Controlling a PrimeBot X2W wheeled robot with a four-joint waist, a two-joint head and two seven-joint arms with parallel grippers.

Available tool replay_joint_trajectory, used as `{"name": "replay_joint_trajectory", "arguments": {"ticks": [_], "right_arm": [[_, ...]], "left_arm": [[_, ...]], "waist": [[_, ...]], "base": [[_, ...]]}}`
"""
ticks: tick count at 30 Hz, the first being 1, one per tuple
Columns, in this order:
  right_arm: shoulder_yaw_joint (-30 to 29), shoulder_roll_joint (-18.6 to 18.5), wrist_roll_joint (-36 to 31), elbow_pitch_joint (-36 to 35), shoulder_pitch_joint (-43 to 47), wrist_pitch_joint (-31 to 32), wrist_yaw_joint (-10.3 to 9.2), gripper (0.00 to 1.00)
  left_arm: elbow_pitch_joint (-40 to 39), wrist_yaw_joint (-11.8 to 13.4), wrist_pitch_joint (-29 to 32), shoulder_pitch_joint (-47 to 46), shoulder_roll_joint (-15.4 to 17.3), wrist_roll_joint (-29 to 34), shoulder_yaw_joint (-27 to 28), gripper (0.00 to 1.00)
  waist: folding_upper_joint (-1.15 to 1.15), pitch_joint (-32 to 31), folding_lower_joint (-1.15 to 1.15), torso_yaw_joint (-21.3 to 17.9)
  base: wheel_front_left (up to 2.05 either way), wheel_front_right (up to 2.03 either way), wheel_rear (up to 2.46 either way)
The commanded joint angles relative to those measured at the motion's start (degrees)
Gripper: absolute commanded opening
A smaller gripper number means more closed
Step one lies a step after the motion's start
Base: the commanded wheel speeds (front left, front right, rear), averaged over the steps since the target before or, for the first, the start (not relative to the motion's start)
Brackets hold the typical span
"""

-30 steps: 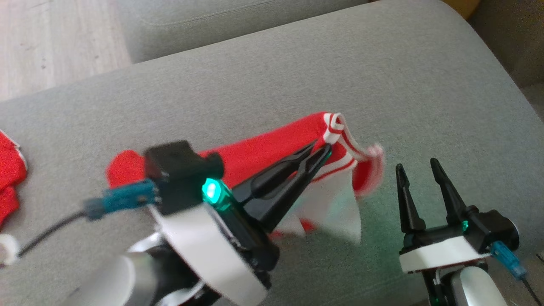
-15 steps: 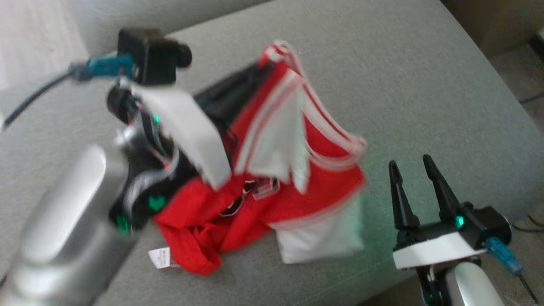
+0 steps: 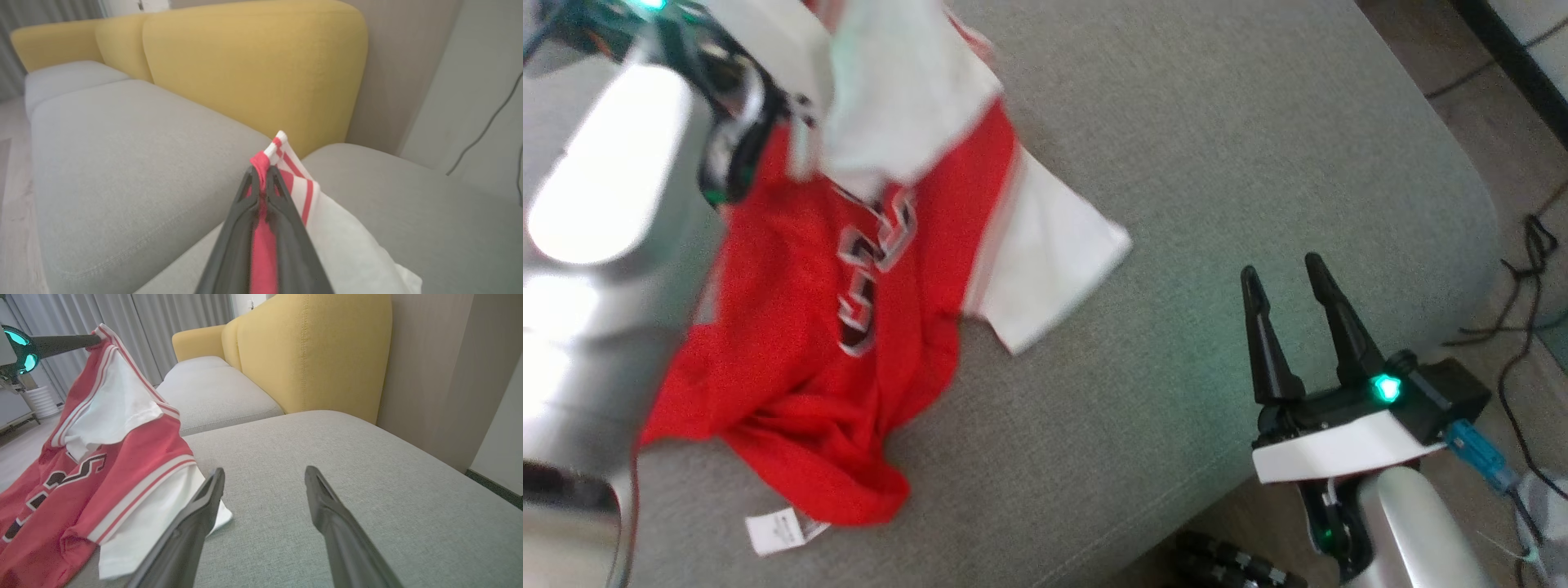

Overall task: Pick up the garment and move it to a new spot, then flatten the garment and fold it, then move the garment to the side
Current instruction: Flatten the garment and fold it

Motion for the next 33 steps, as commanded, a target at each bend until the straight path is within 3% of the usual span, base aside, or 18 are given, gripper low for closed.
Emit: {"name": "replay_joint_trajectory", "arguments": {"ticks": [1,2,6,11,16,24,33], "right_arm": [[1.1,-0.3,0.3,-2.1,-1.6,-0.6,0.44,1.0],[1.1,-0.3,0.4,-2.1,-1.6,-0.6,0.44,1.0],[0.1,-0.3,0.3,-2.0,-0.9,-0.6,0.44,1.0],[-1.5,-0.3,-0.8,-2.1,-0.2,-0.6,0.44,1.0],[-3.5,-0.3,-2.6,-2.2,1.1,-0.6,0.44,1.0],[-5.2,-0.3,-5.7,-2.2,3.1,-0.6,0.44,1.0],[-5.4,-0.3,-7.3,-2.2,3.8,-0.6,0.44,1.0]], "left_arm": [[-0.6,0.3,-1.4,-3.5,1.3,0.4,2.3,0.37],[1.6,0.4,-2.9,-3.9,0.8,0.4,2.6,1.0],[7.1,-1.0,-6.7,-3.9,-0.5,0.7,1.7,1.0],[6.5,-1.7,-10.0,0.2,-1.4,0.3,0.8,1.0],[-3.0,-1.1,-9.8,11.2,-2.6,-1.5,-1.4,1.0],[-24.1,3.5,-6.1,33.2,-3.0,-2.1,-9.3,1.0],[-30.6,6.5,-1.1,42.5,-2.1,-2.9,-14.3,1.0]], "waist": [[0.0,1.0,-0.01,-0.8],[0.0,1.0,-0.01,-0.8],[0.0,0.2,-0.01,0.7],[0.0,-2.1,-0.01,4.0],[0.0,-4.7,-0.01,8.0],[0.0,-7.5,-0.01,13.6],[0.0,-8.5,-0.01,16.1]], "base": [[0.0,0.0,0.0],[0.0,0.0,0.0],[0.0,0.0,0.0],[0.0,0.0,0.0],[0.0,0.0,0.0],[0.0,0.0,0.0],[0.0,0.0,0.0]]}}
